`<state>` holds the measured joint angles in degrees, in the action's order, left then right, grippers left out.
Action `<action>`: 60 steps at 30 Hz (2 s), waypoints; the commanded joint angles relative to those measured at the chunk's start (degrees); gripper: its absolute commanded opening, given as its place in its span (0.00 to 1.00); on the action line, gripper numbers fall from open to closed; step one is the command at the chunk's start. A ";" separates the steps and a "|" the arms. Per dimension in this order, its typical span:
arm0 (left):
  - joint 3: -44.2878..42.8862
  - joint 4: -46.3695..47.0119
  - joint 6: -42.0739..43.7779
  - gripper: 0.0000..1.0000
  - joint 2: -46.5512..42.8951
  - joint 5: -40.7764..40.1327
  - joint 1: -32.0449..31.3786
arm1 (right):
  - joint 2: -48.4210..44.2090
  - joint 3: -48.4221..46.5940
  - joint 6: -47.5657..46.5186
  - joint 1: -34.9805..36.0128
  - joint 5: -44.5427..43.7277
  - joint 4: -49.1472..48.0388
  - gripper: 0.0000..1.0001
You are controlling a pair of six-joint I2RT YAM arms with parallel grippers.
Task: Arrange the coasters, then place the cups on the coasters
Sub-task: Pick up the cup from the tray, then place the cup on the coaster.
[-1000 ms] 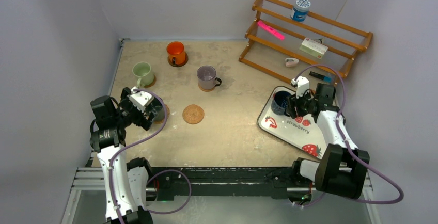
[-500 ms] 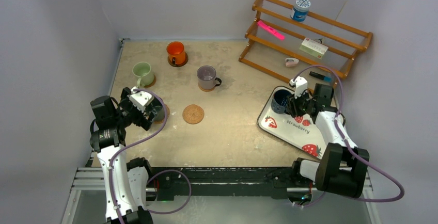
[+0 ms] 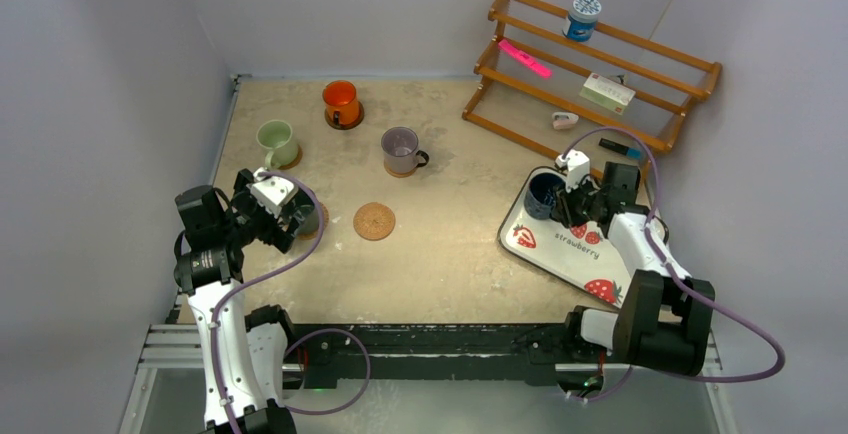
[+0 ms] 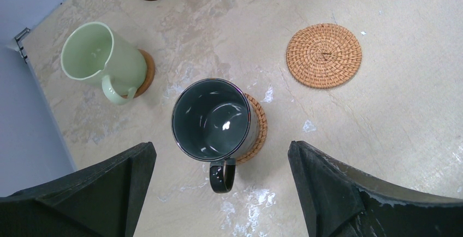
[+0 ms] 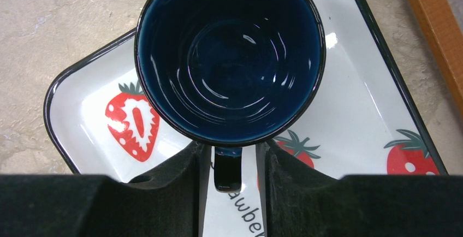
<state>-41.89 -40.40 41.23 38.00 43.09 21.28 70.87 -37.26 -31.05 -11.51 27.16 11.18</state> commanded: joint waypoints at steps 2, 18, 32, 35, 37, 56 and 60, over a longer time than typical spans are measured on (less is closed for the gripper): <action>-0.50 0.56 1.04 1.00 0.05 1.65 0.44 | -0.21 -0.02 -0.33 0.68 1.62 -1.42 0.26; -0.47 0.58 1.04 1.00 -0.24 1.65 0.43 | -12.87 -1.82 -1.51 0.70 4.29 2.47 0.00; -0.48 0.80 0.67 1.00 0.09 1.32 0.43 | -15.43 -10.08 1.71 8.51 8.18 7.50 0.00; -0.39 1.18 0.30 1.00 -0.03 0.96 0.43 | -14.48 -12.39 3.82 14.64 6.80 7.14 0.00; -0.30 1.29 0.24 1.00 -0.16 0.86 0.43 | -13.00 -14.86 4.89 17.34 6.98 7.17 0.00; 2.27 4.65 -2.27 1.00 -6.41 -1.07 0.43 | 2.93 -24.47 7.31 41.01 -2.68 -4.75 0.00; 2.15 4.04 -1.79 1.00 -7.31 0.42 0.43 | 7.25 -24.64 7.89 43.24 -4.42 -8.42 0.00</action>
<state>-39.90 -37.58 39.66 31.53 41.39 21.32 75.92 -58.04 -24.38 30.24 24.86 12.84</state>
